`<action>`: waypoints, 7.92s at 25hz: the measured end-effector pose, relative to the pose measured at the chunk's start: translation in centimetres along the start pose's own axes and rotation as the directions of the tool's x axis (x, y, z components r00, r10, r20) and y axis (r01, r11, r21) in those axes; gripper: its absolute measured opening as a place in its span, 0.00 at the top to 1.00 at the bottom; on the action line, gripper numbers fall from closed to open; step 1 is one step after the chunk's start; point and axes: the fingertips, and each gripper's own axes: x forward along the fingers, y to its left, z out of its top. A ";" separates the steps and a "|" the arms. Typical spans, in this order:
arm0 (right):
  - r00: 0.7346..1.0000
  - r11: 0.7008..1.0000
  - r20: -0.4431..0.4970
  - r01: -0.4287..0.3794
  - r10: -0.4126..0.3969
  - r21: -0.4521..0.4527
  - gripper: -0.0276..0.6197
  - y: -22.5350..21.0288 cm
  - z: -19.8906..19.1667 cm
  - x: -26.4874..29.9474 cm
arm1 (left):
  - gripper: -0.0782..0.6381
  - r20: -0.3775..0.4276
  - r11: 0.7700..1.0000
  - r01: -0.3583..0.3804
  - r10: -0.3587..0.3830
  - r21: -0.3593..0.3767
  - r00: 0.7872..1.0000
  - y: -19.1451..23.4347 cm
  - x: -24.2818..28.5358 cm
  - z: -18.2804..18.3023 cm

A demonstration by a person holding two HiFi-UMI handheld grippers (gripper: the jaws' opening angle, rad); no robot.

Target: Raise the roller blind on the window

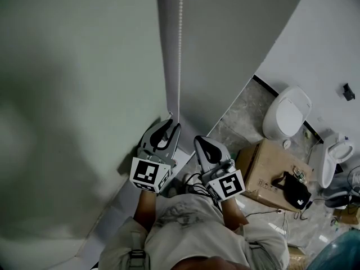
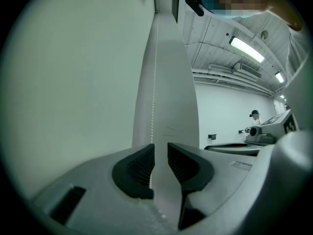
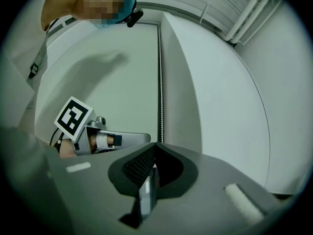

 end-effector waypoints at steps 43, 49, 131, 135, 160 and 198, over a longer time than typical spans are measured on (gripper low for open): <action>0.998 0.999 -0.031 0.054 -0.054 0.005 0.94 -2.7 -0.3 0.9 | 0.86 0.012 0.999 0.021 -0.021 -0.026 1.000 2.5 5.7 0.6; 1.000 1.000 0.017 -0.008 0.008 -0.002 0.94 -1.9 1.7 1.7 | 0.86 -0.018 0.997 0.050 -0.052 -0.059 0.999 1.6 4.9 -0.1; 0.967 0.968 -0.091 -0.227 0.237 0.111 0.93 5.1 -5.1 4.9 | 0.87 -0.339 0.986 0.010 -0.067 -0.167 0.938 -1.1 -3.5 -18.2; 0.964 0.964 -0.105 -0.232 0.246 0.129 0.93 5.4 -6.2 4.6 | 0.87 -0.367 0.986 0.006 -0.067 -0.167 0.928 -1.3 -4.2 -19.3; 0.967 0.965 -0.095 -0.225 0.238 0.134 0.93 5.1 -5.8 4.5 | 0.78 0.105 0.993 0.115 -0.117 0.027 0.987 -1.1 -3.0 6.7; 0.939 0.957 -0.219 -0.228 0.265 0.180 0.93 5.7 -13.1 3.9 | 0.88 0.041 0.996 0.084 -0.082 -0.042 0.996 -0.7 -2.1 2.7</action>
